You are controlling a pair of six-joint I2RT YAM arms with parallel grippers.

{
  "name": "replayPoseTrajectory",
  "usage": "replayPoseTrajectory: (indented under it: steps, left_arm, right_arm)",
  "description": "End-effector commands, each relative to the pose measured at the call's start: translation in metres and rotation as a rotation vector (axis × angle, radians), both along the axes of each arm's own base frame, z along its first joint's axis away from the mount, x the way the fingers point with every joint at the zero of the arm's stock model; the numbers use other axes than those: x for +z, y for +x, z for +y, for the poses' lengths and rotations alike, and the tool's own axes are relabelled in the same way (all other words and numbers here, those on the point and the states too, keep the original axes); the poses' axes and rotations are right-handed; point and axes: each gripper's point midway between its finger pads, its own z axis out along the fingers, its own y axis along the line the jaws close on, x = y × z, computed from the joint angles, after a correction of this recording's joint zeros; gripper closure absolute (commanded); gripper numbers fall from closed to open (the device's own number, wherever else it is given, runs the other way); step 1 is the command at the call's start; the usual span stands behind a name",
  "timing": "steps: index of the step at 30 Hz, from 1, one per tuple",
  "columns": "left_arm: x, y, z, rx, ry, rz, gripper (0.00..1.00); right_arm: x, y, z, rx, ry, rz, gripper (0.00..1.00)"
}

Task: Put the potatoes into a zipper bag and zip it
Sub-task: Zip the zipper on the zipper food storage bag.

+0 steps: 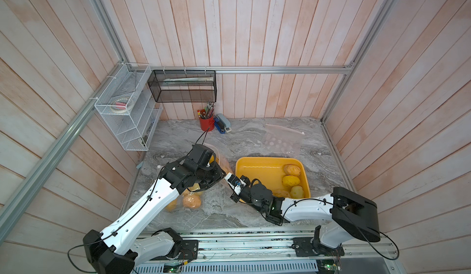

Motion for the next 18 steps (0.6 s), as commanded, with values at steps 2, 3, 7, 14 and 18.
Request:
replayPoseTrajectory:
  steps: [2, 3, 7, 14, 18]
  left_arm:
    - [-0.0017, 0.0049, -0.003, -0.005, 0.006, -0.002, 0.61]
    - [-0.0027, 0.005, -0.0035, -0.007, 0.008, 0.0, 0.62]
    - [-0.0048, 0.0056, -0.0069, -0.018, -0.005, 0.007, 0.7]
    - [-0.0077, 0.0068, -0.0107, -0.037, -0.011, 0.017, 0.82]
    - [-0.0058, 0.0091, -0.0073, -0.028, -0.011, 0.012, 0.87]
  right_arm:
    - [0.0085, 0.0011, 0.0027, -0.008, 0.029, -0.006, 1.0]
    - [0.0084, 0.0008, 0.003, -0.005, 0.029, -0.006, 1.0]
    - [0.0078, 0.0007, 0.0036, -0.003, 0.029, -0.003, 1.0]
    - [0.0058, 0.0017, 0.0051, -0.006, 0.023, 0.003, 1.0]
    - [0.0043, 0.0026, 0.0067, -0.008, 0.017, 0.007, 1.0]
